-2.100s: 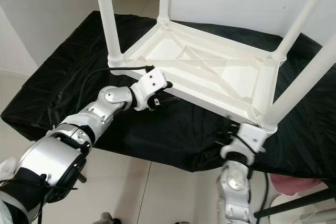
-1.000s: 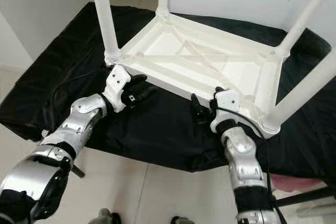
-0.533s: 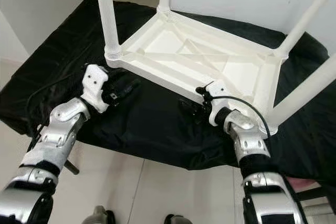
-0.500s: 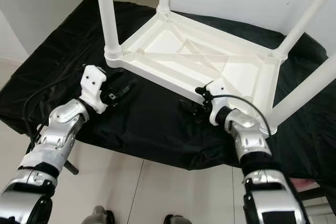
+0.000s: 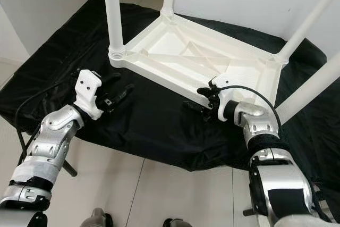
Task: Building children table
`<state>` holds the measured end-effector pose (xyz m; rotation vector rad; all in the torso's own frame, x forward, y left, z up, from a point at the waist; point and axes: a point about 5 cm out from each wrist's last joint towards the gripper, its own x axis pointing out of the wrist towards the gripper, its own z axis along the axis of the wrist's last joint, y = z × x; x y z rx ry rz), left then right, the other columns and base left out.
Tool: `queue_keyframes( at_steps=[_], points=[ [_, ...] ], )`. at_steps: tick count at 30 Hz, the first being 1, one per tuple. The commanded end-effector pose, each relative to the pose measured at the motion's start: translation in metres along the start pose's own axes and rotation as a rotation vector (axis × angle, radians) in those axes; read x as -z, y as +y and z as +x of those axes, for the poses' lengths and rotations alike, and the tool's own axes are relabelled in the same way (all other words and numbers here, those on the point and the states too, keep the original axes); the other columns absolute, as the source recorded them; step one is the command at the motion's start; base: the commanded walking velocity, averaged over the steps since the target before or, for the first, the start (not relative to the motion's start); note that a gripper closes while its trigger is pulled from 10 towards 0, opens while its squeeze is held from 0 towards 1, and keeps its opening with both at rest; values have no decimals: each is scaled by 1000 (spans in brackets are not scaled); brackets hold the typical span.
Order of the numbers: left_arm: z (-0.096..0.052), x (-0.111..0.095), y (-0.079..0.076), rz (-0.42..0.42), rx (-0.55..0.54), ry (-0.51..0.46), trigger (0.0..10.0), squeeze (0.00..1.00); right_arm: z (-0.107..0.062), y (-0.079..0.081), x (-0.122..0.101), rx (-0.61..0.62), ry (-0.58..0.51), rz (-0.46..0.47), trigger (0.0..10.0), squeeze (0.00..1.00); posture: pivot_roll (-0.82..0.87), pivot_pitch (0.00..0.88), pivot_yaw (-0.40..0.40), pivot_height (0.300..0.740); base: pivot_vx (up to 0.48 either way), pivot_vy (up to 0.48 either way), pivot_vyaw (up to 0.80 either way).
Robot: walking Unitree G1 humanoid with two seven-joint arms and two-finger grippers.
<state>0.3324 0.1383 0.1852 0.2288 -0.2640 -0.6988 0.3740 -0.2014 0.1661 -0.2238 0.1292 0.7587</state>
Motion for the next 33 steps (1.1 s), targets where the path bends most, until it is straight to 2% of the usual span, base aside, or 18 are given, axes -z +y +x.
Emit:
queue_keyframes(
  at_steps=[1,3,6,15,23,26,33],
  points=[
    [-1,2,-1,-8,-70,20,10000,0,2,2,6,-5,29,3,10000,0,120,113,-112,740,0,0,0],
    [-1,2,-2,-9,-69,22,10000,0,3,4,8,-27,39,2,10000,0,121,116,-112,740,0,0,0],
    [-3,1,-1,-6,-74,35,10000,0,6,15,11,-154,56,-10,10000,0,126,125,-114,740,0,0,0],
    [-5,-1,1,-4,-82,49,10000,0,2,27,13,-350,59,-56,10000,0,120,131,-107,740,0,0,0],
    [-3,-3,3,-3,-82,51,10000,0,0,37,17,-447,60,-64,10000,0,114,131,-102,740,0,0,0],
    [-2,-4,3,-2,-81,53,10000,0,-1,47,21,-540,60,-64,10000,0,108,131,-99,740,0,0,0],
    [-2,-5,3,-3,-80,55,10000,0,-1,55,22,-602,53,-57,10000,0,107,131,-97,740,0,0,0]
  ],
)
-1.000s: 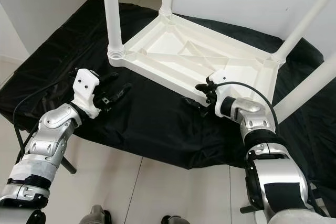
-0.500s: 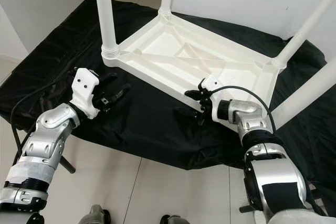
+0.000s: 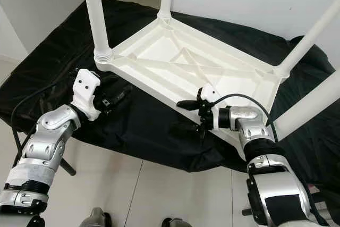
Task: Building children table
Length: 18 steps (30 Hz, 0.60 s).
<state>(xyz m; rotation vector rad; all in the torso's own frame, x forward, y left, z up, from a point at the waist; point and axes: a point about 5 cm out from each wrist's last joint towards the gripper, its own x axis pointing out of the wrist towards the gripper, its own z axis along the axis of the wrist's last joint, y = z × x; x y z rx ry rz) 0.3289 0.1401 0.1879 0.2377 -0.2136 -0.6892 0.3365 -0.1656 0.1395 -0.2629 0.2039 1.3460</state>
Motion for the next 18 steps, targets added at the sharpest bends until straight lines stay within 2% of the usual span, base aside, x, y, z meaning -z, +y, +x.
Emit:
queue_keyframes(
  at_steps=[1,4,5,7,8,10,12,13,14,18],
  points=[
    [2,-1,3,2,-75,4,10000,0,-1,7,7,-54,24,21,10000,0,104,133,-97,740,0,0,0],
    [2,-1,2,0,-75,5,10000,0,-2,13,11,-93,35,30,10000,0,103,132,-98,740,0,0,0],
    [2,-1,2,-2,-75,4,10000,0,-1,10,11,-50,29,28,10000,0,102,133,-98,740,0,0,0],
    [2,-1,1,-4,-75,5,10000,0,2,-1,7,128,-3,-20,10000,0,102,134,-99,740,0,0,0],
    [2,-1,1,-4,-75,5,10000,0,2,-1,7,128,-3,-20,10000,0,102,134,-99,740,0,0,0],
    [3,-1,0,-4,-75,5,10000,0,3,-7,4,222,-35,-29,10000,0,104,133,-103,740,0,0,0],
    [2,-1,0,-7,-78,4,10000,0,2,-14,2,356,-83,6,10000,0,108,135,-106,740,0,0,0],
    [2,-1,0,-7,-78,4,10000,0,2,-14,2,356,-83,6,10000,0,108,135,-106,740,0,0,0],
    [2,-1,-1,-3,-78,6,10000,0,1,-17,2,452,-104,14,10000,0,109,135,-107,740,0,0,0],
    [1,-1,0,-4,-78,8,10000,0,1,-11,3,456,-138,19,10000,0,106,136,-101,740,0,0,0]
  ],
)
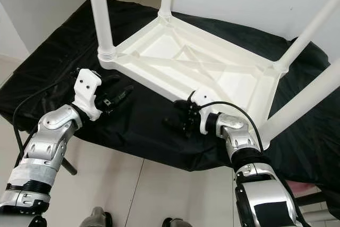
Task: Building children table
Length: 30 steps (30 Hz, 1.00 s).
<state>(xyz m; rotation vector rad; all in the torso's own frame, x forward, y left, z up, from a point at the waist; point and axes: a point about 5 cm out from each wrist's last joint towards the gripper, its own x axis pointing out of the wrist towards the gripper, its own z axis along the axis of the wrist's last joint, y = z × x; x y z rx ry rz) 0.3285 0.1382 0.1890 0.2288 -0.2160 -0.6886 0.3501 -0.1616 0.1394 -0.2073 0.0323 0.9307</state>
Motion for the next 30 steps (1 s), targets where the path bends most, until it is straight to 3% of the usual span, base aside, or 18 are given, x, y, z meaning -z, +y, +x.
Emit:
queue_keyframes(
  at_steps=[1,4,7,11,18,23,24,30],
  points=[
    [0,1,1,3,-76,12,10000,0,-6,-1,3,25,-4,22,10000,0,106,136,-101,740,0,0,0],
    [0,1,2,4,-76,14,10000,0,-9,3,4,10,-10,19,10000,0,104,136,-98,740,0,0,0],
    [1,1,2,4,-65,16,10000,0,-24,13,10,-57,5,6,10000,0,91,135,-85,740,0,0,0],
    [4,1,0,1,-54,15,10000,0,-35,12,9,-59,0,2,10000,0,87,134,-83,740,0,0,0],
    [6,1,-4,-5,-41,12,10000,0,-59,0,5,108,-25,-25,10000,0,73,123,-80,740,0,0,0],
    [6,2,-5,-6,-37,12,10000,0,-68,-1,3,176,-34,-20,10000,0,68,116,-84,740,0,0,0],
    [6,2,-5,-7,-36,11,10000,0,-74,0,1,261,-55,-23,10000,0,69,111,-90,740,0,0,0],
    [6,3,-6,-10,-35,13,10000,0,-72,14,8,375,-53,0,10000,0,65,107,-87,740,0,0,0]
  ],
)
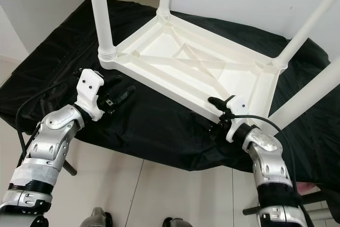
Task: Building children table
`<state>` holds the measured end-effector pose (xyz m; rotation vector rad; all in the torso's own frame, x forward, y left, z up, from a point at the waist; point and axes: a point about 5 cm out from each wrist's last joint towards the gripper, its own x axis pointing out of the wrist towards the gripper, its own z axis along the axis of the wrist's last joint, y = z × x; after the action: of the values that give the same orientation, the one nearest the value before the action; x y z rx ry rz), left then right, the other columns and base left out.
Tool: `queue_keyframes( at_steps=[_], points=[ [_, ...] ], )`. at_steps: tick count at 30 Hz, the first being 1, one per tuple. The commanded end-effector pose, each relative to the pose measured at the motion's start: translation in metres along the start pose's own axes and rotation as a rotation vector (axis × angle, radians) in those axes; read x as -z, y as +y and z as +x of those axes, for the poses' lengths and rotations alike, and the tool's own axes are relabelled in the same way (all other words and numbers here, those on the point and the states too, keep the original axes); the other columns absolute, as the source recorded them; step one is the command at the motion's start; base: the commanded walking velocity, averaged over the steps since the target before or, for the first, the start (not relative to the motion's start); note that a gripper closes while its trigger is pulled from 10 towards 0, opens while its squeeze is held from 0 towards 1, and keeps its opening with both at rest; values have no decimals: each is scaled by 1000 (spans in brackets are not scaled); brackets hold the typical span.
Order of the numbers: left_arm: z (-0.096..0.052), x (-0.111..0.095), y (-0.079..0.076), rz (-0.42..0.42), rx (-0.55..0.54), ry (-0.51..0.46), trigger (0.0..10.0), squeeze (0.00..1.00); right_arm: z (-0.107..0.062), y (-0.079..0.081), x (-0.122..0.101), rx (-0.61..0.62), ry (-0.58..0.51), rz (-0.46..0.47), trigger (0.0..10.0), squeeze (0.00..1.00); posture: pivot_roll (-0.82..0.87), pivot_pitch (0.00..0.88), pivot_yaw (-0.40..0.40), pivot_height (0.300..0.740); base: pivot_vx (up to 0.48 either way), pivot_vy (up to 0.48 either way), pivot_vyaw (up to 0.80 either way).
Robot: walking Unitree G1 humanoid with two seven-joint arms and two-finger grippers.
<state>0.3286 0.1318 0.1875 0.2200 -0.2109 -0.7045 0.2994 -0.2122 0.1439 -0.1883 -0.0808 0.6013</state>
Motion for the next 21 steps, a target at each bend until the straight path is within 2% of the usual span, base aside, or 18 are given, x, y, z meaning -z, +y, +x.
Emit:
queue_keyframes(
  at_steps=[1,11,15,20,21],
  points=[
    [2,3,-1,1,-48,13,10000,0,-3,5,10,63,49,7,10000,0,64,106,-86,740,0,0,0],
    [3,3,-2,0,-37,15,10000,0,-10,2,21,160,136,23,10000,0,59,102,-78,740,0,0,0],
    [3,3,-2,0,-35,18,10000,0,-12,-10,20,232,166,4,10000,0,59,104,-76,740,0,0,0],
    [3,3,-2,-1,-36,17,10000,0,-13,-16,20,226,188,4,10000,0,58,104,-75,740,0,0,0],
    [3,3,-2,-1,-38,16,10000,0,-15,-26,20,215,206,8,10000,0,53,104,-77,740,0,0,0]
  ],
)
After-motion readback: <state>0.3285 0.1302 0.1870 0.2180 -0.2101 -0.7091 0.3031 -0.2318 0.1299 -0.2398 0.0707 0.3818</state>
